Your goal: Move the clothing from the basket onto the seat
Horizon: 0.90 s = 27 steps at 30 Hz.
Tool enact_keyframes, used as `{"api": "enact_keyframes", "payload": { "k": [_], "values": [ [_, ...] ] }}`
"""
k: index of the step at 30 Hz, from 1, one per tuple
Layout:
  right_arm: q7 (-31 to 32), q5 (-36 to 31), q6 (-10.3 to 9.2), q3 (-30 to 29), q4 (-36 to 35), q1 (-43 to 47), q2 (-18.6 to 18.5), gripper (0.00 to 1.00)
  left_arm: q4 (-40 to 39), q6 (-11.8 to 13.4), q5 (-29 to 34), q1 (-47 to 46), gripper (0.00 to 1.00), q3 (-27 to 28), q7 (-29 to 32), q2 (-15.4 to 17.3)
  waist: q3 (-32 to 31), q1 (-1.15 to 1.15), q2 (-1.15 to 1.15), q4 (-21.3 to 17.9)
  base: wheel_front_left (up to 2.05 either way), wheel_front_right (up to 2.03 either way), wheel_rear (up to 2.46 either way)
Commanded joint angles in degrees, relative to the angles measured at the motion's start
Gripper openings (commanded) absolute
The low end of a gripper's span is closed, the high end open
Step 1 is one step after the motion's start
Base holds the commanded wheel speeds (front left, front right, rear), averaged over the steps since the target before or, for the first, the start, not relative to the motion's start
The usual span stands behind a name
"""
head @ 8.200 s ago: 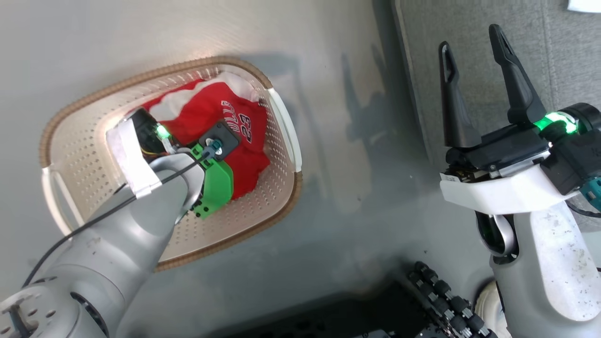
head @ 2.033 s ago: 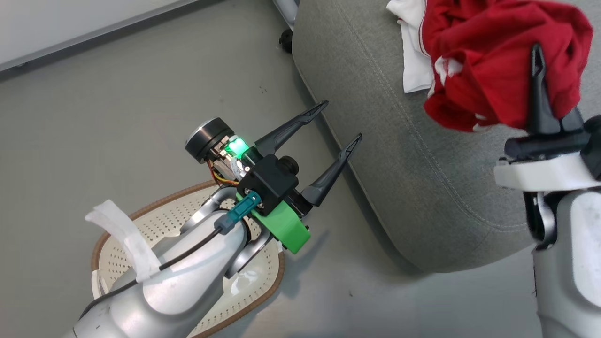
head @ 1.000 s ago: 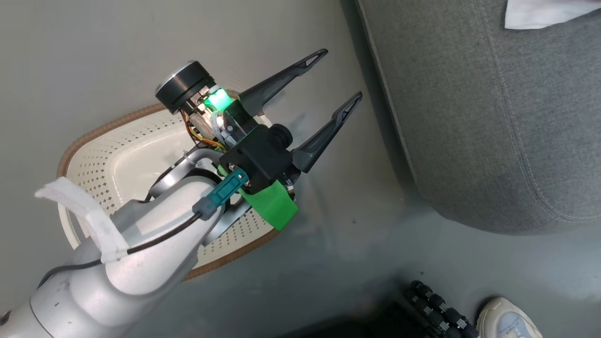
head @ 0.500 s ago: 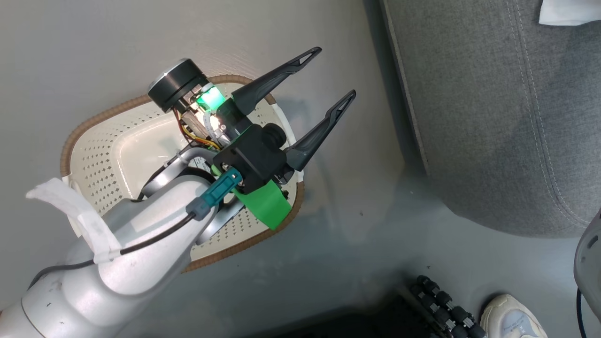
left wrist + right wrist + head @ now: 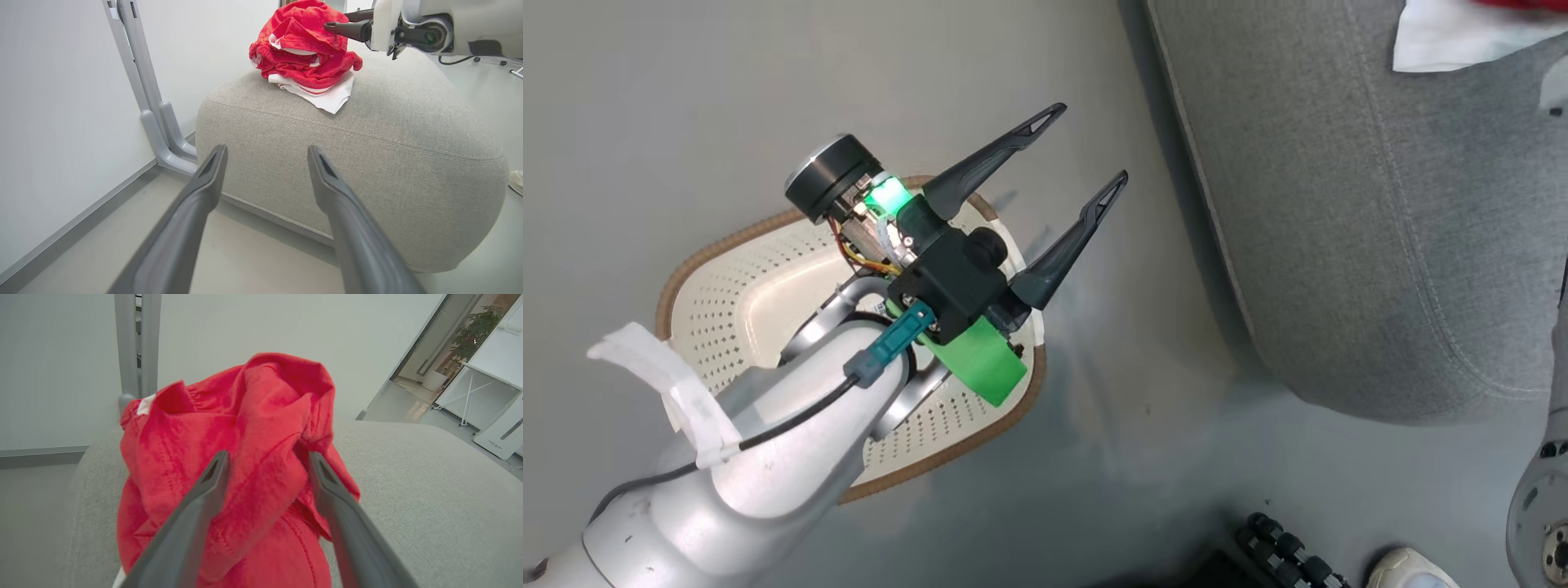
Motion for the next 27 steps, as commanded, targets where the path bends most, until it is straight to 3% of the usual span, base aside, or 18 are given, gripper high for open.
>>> {"api": "enact_keyframes", "payload": {
  "k": [1, 8, 16, 27],
  "values": [
    [-0.15, 1.09, -0.07, 0.44, -0.76, 2.18, -0.47, 1.0, 0.42, 0.46, -0.58, 1.27, 1.0, 0.24, -0.52, -0.28, -4.03, 0.0, 0.46, -0.75, 0.0, 0.0, 0.0],
    [-0.15, 5.56, -0.07, 4.63, -4.74, 11.47, -1.28, 1.0, 2.71, 2.14, -2.93, 4.47, 1.0, 1.47, -2.24, -1.8, -10.25, 0.0, 0.46, -0.56, 0.0, 0.0, 0.0],
    [-0.16, 10.14, -0.07, 13.61, -10.98, 22.29, -1.0, 1.0, 5.29, 4.15, -5.52, 10.18, 1.0, 4.72, -3.3, -3.25, -18.64, 0.0, 0.46, 2.0, 0.0, 0.0, 0.0],
    [-0.15, 12.73, -0.07, 20.89, -15.4, 30.07, 1.47, 1.0, 4.54, 6.98, -6.44, 20.3, 1.0, 16.9, -3.27, -2.0, -26.54, 0.0, 0.46, 7.76, 0.0, 0.0, 0.0]
  ]
}}
